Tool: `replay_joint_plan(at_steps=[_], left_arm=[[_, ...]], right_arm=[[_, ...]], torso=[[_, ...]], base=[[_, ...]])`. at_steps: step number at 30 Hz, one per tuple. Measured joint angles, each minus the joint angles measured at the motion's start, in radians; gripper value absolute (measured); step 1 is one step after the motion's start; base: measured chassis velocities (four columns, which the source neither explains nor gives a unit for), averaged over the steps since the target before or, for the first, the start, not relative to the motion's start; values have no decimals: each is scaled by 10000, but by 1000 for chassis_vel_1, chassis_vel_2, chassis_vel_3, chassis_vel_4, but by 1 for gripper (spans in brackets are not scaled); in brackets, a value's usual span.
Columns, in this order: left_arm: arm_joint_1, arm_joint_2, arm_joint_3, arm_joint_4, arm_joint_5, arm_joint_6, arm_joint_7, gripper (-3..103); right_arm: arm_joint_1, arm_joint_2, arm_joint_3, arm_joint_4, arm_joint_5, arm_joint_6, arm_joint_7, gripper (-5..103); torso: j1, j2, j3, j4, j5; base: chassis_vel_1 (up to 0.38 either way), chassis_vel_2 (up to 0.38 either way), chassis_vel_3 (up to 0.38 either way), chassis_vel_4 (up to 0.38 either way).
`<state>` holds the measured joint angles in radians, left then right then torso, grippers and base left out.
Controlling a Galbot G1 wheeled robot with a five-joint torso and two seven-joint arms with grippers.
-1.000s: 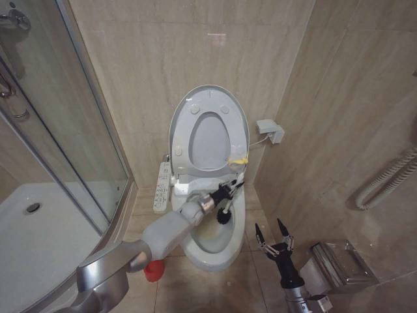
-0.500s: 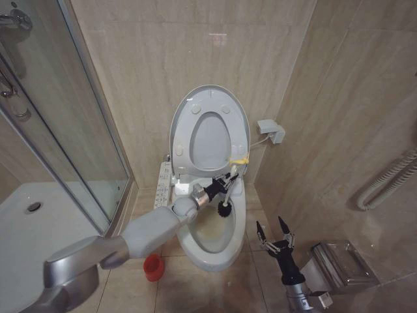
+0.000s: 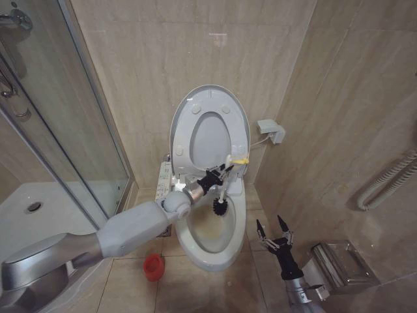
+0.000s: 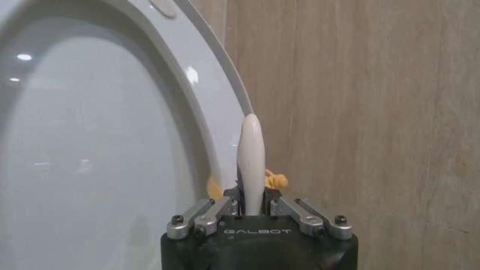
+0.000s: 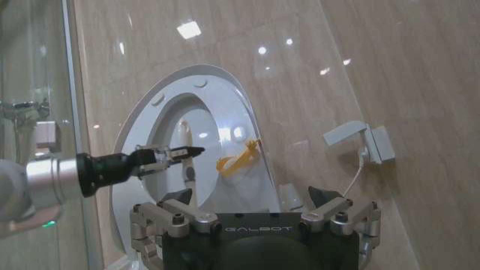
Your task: Open the toilet lid, clean the toilet bowl with a toilet brush, close the toilet lid, and flush.
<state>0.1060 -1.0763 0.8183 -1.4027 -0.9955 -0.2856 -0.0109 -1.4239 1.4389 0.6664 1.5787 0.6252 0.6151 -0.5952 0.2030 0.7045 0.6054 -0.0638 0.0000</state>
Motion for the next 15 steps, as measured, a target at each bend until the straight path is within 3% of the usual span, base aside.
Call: replay_joint_plan(at_steps=[8, 15], left_arm=[[-5, 758, 14, -760, -196, -203, -30, 19], [95, 585, 266, -471, -94, -635, 144, 19]], right_arm=[[53, -143, 2, -123, 110, 6, 32, 100], [-59, -49, 77, 113, 105, 1, 57, 100]], torso=[[-1, 0, 0, -2, -1], [0, 0, 0, -3, 0]], base=[[0, 0, 0, 0], [0, 0, 0, 0]])
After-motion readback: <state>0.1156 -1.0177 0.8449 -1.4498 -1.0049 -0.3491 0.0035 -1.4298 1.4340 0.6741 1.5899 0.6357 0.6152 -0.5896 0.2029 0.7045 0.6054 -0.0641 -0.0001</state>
